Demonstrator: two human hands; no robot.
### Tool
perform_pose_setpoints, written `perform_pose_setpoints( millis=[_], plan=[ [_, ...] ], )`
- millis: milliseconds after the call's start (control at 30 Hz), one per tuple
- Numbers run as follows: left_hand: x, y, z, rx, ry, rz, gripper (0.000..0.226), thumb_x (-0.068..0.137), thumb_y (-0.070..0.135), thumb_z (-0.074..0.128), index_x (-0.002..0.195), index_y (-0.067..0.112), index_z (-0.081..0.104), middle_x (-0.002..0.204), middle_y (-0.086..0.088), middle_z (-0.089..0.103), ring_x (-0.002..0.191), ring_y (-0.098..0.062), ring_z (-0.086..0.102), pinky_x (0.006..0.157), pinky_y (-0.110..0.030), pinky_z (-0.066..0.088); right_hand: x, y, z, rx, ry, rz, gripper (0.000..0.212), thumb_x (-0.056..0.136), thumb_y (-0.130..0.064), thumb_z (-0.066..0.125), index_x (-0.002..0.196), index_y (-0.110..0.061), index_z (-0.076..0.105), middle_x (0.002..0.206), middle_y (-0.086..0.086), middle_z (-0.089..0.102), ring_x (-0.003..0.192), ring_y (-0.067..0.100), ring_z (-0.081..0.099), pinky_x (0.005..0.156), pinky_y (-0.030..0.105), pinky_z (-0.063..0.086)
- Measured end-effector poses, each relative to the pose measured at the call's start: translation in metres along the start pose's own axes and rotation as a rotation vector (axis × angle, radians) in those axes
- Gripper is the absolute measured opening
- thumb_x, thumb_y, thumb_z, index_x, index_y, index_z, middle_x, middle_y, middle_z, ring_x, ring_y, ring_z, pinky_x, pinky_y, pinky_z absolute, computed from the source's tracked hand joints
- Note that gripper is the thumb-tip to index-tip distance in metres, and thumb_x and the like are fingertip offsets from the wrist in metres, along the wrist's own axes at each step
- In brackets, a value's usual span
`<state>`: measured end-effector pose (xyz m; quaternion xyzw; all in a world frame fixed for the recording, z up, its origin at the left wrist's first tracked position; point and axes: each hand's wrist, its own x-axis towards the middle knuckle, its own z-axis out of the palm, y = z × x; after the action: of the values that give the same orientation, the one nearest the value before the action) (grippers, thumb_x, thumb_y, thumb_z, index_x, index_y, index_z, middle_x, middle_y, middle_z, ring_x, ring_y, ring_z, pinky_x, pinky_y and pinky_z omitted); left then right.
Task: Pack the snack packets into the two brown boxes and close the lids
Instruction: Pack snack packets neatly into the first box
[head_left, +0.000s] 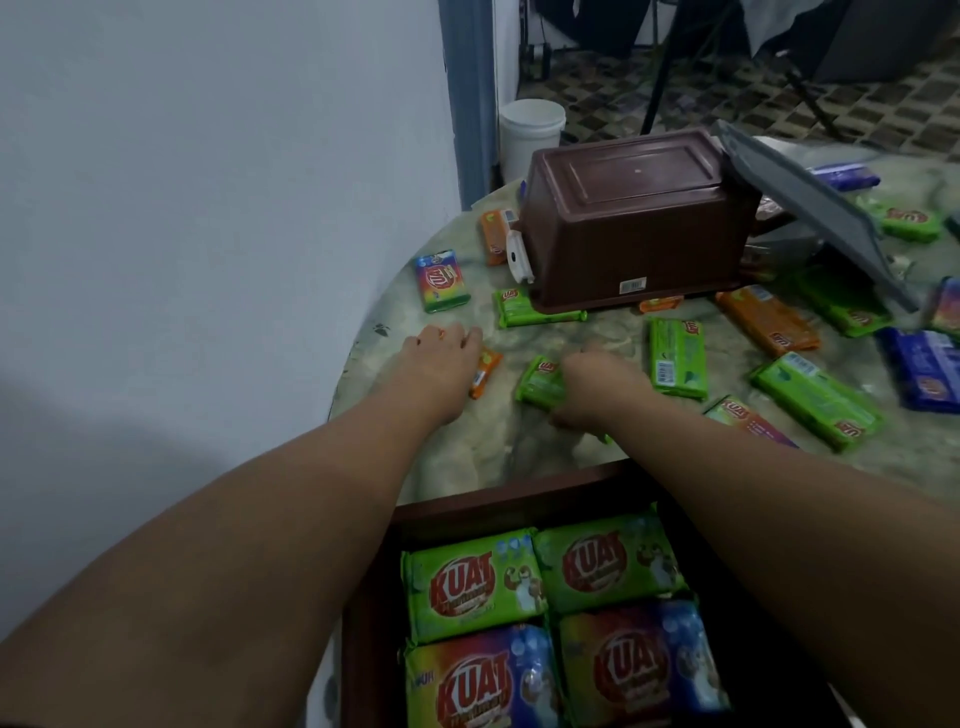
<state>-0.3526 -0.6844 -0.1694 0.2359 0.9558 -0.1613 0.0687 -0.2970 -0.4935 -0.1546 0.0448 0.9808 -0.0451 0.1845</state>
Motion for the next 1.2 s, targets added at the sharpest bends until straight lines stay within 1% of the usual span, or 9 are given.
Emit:
perform_pose_setpoints(
  millis=[100, 233, 300, 367, 567, 667, 800, 1000, 1200],
  plan=[
    [0.001, -0.002, -0.008, 0.054, 0.002, 0.031, 0.063, 0.088, 0.033, 0.066, 0.144, 0.019, 0.04, 0.136, -0.011, 0.04, 0.125, -0.032, 0.04, 0.102, -0.048, 0.04, -0.004, -0.001, -0.002, 0.017, 0.005, -0.008, 0.065, 0.079, -0.044, 0.08, 0.133, -0.018, 0.055, 0.133, 0.012, 0.049, 0.117, 0.035, 0.058, 0.094, 0.041, 0.052],
    [-0.013, 0.0, -0.008, -0.109, -0.062, -0.018, 0.08, 0.071, 0.067, 0.065, 0.133, 0.022, 0.043, 0.132, -0.01, 0.044, 0.123, -0.031, 0.041, 0.105, -0.048, 0.038, -0.013, -0.005, -0.009, 0.118, 0.035, -0.026, 0.08, 0.078, -0.054, 0.08, 0.143, -0.024, 0.045, 0.143, 0.015, 0.041, 0.12, 0.037, 0.057, 0.094, 0.043, 0.051],
    [-0.023, 0.003, -0.007, -0.408, -0.059, -0.126, 0.073, 0.069, 0.065, 0.069, 0.123, 0.024, 0.04, 0.123, -0.008, 0.05, 0.106, -0.026, 0.051, 0.087, -0.042, 0.047, -0.021, -0.007, -0.015, 0.167, 0.124, -0.041, 0.08, 0.076, -0.064, 0.076, 0.14, -0.028, 0.043, 0.138, 0.015, 0.04, 0.113, 0.038, 0.059, 0.088, 0.043, 0.053],
    [-0.034, 0.005, -0.009, -0.601, -0.017, -0.199, 0.073, 0.074, 0.059, 0.071, 0.125, 0.022, 0.033, 0.117, -0.008, 0.05, 0.095, -0.023, 0.053, 0.073, -0.037, 0.045, -0.03, -0.009, -0.023, 0.2, 0.241, -0.063, 0.078, 0.075, -0.069, 0.069, 0.138, -0.03, 0.043, 0.127, 0.011, 0.042, 0.103, 0.037, 0.06, 0.078, 0.04, 0.051],
    [-0.058, 0.005, -0.038, -0.71, 0.13, -0.409, 0.089, 0.074, 0.078, 0.056, 0.134, 0.017, 0.029, 0.123, -0.012, 0.053, 0.105, -0.033, 0.059, 0.08, -0.043, 0.05, -0.069, -0.01, -0.032, 0.415, 0.443, -0.128, 0.072, 0.073, -0.071, 0.054, 0.131, -0.029, 0.044, 0.111, 0.002, 0.046, 0.09, 0.03, 0.059, 0.071, 0.039, 0.053],
    [-0.083, 0.013, -0.056, -0.753, 0.219, -0.445, 0.08, 0.074, 0.065, 0.064, 0.129, 0.018, 0.03, 0.122, -0.012, 0.054, 0.105, -0.033, 0.06, 0.08, -0.042, 0.051, -0.09, -0.005, -0.028, 0.442, 0.516, -0.174, 0.07, 0.075, -0.064, 0.061, 0.134, -0.031, 0.043, 0.111, -0.001, 0.044, 0.087, 0.025, 0.057, 0.066, 0.035, 0.047],
    [-0.123, 0.034, -0.072, -0.817, 0.367, -0.47, 0.071, 0.081, 0.051, 0.069, 0.13, 0.017, 0.03, 0.121, -0.012, 0.05, 0.106, -0.036, 0.06, 0.083, -0.043, 0.051, -0.122, 0.004, -0.023, 0.489, 0.621, -0.247, 0.078, 0.074, -0.059, 0.067, 0.141, -0.03, 0.04, 0.114, -0.003, 0.043, 0.093, 0.021, 0.057, 0.07, 0.038, 0.053],
    [-0.185, 0.059, -0.071, -0.728, 0.5, -0.371, 0.08, 0.082, 0.049, 0.069, 0.142, 0.02, 0.025, 0.129, -0.007, 0.047, 0.111, -0.026, 0.056, 0.084, -0.04, 0.051, -0.164, 0.028, -0.002, 0.382, 0.509, -0.393, 0.085, 0.072, -0.067, 0.06, 0.145, -0.031, 0.035, 0.124, -0.004, 0.045, 0.101, 0.018, 0.056, 0.074, 0.038, 0.053],
    [-0.239, 0.069, -0.043, -0.582, 0.431, -0.161, 0.084, 0.079, 0.046, 0.071, 0.14, 0.026, 0.018, 0.127, -0.004, 0.044, 0.103, -0.026, 0.057, 0.083, -0.043, 0.052, -0.185, 0.05, 0.011, 0.287, 0.257, -0.504, 0.085, 0.068, -0.074, 0.064, 0.142, -0.047, 0.034, 0.122, -0.009, 0.046, 0.109, 0.019, 0.055, 0.093, 0.041, 0.05]
  ],
)
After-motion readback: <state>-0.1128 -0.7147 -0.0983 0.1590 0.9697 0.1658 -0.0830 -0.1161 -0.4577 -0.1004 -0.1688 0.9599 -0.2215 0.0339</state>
